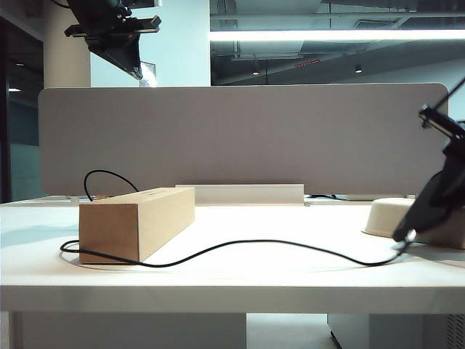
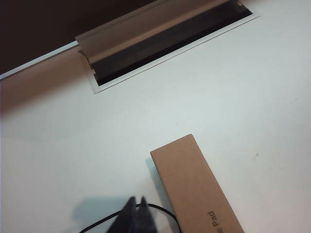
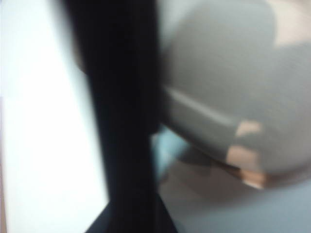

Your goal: Pick up the charging cable and the phone, plug the charging cable into the charging port on the phone, and finally place them back on the table.

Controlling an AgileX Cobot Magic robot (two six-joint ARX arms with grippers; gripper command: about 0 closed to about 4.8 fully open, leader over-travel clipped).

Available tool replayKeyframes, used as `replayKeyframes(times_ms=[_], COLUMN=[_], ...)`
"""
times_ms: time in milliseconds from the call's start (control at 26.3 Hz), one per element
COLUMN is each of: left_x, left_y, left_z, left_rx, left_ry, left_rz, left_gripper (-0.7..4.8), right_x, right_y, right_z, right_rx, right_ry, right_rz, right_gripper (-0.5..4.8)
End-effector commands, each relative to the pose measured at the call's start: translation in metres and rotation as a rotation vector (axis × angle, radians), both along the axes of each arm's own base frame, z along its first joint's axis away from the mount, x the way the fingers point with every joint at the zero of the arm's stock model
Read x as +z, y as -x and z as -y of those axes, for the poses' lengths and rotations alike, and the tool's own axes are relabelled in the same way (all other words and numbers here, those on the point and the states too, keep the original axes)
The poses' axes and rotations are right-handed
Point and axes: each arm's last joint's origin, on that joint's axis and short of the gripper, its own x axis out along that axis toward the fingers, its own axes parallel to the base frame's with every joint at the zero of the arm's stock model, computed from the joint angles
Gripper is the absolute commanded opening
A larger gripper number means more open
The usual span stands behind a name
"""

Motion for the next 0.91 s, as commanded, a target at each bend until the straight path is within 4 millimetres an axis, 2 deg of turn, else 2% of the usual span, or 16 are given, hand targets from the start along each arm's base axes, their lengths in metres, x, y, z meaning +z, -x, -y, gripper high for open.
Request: replayKeyframes(times_ms=[38,152,228,304,419,495,799,913], left_x=[0.003,0.0018,0.0018,0.0017,0.0014,0.0015,-0.0001,-0.0008], left_y=[0.0017,0.0025,0.0025,0.0026,0.0026,0.0027,0.0036,0.0042], left_z=[-0.0008,-0.0008,-0.0008,-0.0008,-0.0007,-0.0007,-0.001,-0.0011], left_rx=[-0.001,-0.002,-0.002,-0.002,-0.003,-0.002,-0.002,-0.002], left_ry=[-0.002,-0.005,-0.006,-0.006,-0.006,-0.006,-0.012,-0.014], left_rz=[0.004,-0.01,-0.01,-0.012,-0.014,-0.014,-0.032,-0.041], left_gripper=[-0.05,-0.05,-0.05,-0.05,-0.05,-0.05,-0.05,-0.05], right_x=[-0.0018,-0.0019,-0.0019,-0.0019,-0.0019,-0.0019,-0.004,-0.0035], right_y=[0.0015,0.0015,0.0014,0.0014,0.0015,0.0015,0.005,0.009], right_z=[0.0011,0.0016,0.0017,0.0017,0.0017,0.0016,0.0015,0.0012], right_rx=[-0.025,-0.037,-0.039,-0.039,-0.038,-0.037,-0.024,-0.019], right_ry=[0.023,0.036,0.038,0.038,0.037,0.035,0.042,0.046], right_rz=[-0.025,-0.026,-0.025,-0.025,-0.026,-0.026,-0.065,-0.094], right_gripper=[0.86,0.95,1.86,2.35,2.44,2.78,2.88,3.07])
